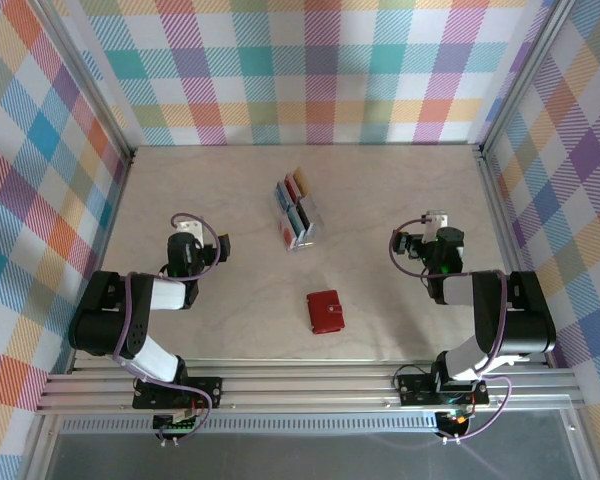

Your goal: Put the credit cards into the card holder

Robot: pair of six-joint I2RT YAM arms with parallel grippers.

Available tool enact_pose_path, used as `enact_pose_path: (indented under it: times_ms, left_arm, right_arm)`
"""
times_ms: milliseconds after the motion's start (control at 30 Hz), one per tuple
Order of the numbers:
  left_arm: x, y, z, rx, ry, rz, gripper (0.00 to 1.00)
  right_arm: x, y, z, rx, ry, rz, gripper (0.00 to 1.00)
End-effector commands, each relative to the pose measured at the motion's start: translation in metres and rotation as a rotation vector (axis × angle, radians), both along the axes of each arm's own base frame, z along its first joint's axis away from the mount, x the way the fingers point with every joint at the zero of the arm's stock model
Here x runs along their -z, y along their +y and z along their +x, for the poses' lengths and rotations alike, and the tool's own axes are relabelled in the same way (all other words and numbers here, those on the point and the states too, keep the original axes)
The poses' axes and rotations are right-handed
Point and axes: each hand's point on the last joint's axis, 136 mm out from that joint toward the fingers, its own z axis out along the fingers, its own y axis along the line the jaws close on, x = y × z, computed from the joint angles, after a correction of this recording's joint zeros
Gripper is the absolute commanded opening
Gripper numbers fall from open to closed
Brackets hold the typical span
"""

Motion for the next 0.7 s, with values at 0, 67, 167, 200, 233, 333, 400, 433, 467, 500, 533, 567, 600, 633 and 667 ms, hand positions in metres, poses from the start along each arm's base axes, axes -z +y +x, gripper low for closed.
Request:
enact_pose_path:
  times_ms: [0,67,167,200,233,333,400,433,467,500,533,567,600,633,667]
  left_arm:
    - [-0.0070,0.0016,0.0060,0.007,-0.020,0.014,1.00]
    - [-0.0074,0.0014,0.0061,0.007,-0.022,0.015,1.00]
    - [-0.0065,0.0008,0.0057,0.007,-0.020,0.017,1.00]
    - [-0.0073,0.0010,0.0059,0.006,-0.023,0.018,1.00]
    - [-0.0070,0.0009,0.0056,0.007,-0.022,0.019,1.00]
    - [-0.0076,0.0005,0.0060,0.007,-0.024,0.019,1.00]
    - [-0.0073,0.0005,0.0058,0.007,-0.023,0.018,1.00]
    - [-0.0076,0.0006,0.0060,0.007,-0.024,0.017,1.00]
    - [-0.0074,0.0006,0.0058,0.007,-0.024,0.016,1.00]
    - [-0.0070,0.0006,0.0058,0.008,-0.022,0.016,1.00]
    - [-0.0076,0.0007,0.0061,0.008,-0.023,0.014,1.00]
    - [-0.0074,0.0023,0.0066,0.006,-0.022,0.005,1.00]
    - [-0.0074,0.0027,0.0066,0.005,-0.022,0.004,1.00]
    - [-0.0069,0.0028,0.0065,0.005,-0.020,0.004,1.00]
    - [-0.0071,0.0027,0.0065,0.005,-0.021,0.003,1.00]
  right_arm:
    - [-0.0091,0.0011,0.0055,-0.017,-0.029,-0.002,1.00]
    - [-0.0092,0.0011,0.0055,-0.017,-0.030,-0.003,1.00]
    - [-0.0088,0.0010,0.0051,-0.017,-0.029,-0.003,1.00]
    - [-0.0088,0.0011,0.0052,-0.017,-0.029,-0.003,1.00]
    - [-0.0086,0.0010,0.0050,-0.017,-0.029,-0.003,1.00]
    - [-0.0091,0.0007,0.0053,-0.016,-0.031,-0.003,1.00]
    - [-0.0091,0.0011,0.0047,-0.016,-0.031,-0.002,1.00]
    - [-0.0089,0.0013,0.0046,-0.018,-0.030,-0.001,1.00]
    - [-0.0088,0.0012,0.0045,-0.017,-0.030,-0.001,1.00]
    - [-0.0097,0.0013,0.0049,-0.017,-0.032,0.000,1.00]
    - [-0.0096,0.0011,0.0049,-0.017,-0.032,0.000,1.00]
    - [-0.0095,0.0012,0.0050,-0.017,-0.032,0.000,1.00]
    - [-0.0095,0.0011,0.0050,-0.016,-0.032,-0.001,1.00]
    - [-0.0099,0.0014,0.0050,-0.018,-0.033,-0.001,1.00]
    - [-0.0087,0.0013,0.0048,-0.018,-0.030,-0.001,1.00]
